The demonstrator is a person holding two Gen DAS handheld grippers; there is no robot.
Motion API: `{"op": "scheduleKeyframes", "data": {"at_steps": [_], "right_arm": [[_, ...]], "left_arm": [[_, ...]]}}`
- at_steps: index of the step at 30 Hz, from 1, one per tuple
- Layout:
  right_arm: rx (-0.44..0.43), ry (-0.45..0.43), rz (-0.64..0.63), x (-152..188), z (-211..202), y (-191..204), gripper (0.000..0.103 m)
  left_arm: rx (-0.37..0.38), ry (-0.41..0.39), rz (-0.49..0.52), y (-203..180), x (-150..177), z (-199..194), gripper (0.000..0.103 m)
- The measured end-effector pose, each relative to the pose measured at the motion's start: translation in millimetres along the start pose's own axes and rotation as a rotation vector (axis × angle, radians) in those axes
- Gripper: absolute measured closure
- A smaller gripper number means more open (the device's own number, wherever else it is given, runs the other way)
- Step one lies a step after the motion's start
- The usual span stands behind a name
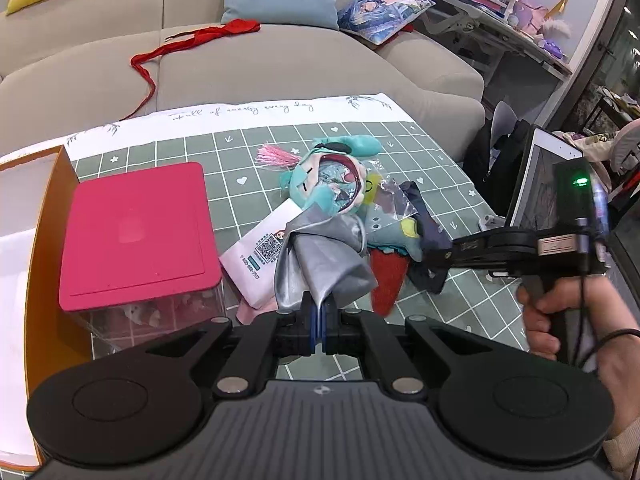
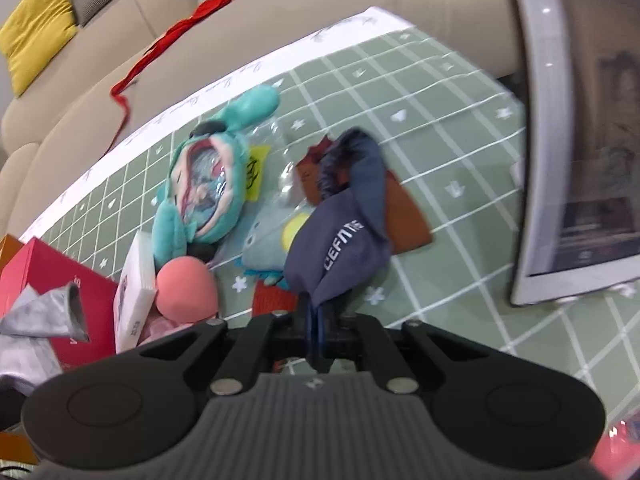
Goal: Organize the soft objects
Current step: 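Lift the silver pouch and navy strap with both tools toward the orange box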
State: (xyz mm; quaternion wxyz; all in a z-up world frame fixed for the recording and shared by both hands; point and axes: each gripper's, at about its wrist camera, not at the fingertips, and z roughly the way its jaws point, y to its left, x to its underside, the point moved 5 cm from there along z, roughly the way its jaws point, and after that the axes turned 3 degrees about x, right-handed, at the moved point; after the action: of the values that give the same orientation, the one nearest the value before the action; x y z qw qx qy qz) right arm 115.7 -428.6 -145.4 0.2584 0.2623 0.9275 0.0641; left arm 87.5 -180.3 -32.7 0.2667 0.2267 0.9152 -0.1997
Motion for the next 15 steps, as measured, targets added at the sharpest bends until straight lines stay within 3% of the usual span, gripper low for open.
{"op": "scheduleKeyframes", "data": {"at_steps": [4, 8, 15], "right_arm": [[-0.018, -0.088, -0.005, -6.3, -31.7, 9.1, 0.103], [0.032, -0.19, -0.064, -12.0, -61.9, 23.4, 0.103], [0.003, -0.259, -0.053, -16.5, -99.1, 34.4, 0.103]], "left_arm": [[0.003, -0.013, 0.001, -0.5, -1.2, -6.0, 0.101], [-0.002, -0.025, 0.008, 0.1, -1.3, -15.5, 0.101], [-0.012, -0.062, 0.0, 4.6, -3.3, -32.7, 0.101]]}}
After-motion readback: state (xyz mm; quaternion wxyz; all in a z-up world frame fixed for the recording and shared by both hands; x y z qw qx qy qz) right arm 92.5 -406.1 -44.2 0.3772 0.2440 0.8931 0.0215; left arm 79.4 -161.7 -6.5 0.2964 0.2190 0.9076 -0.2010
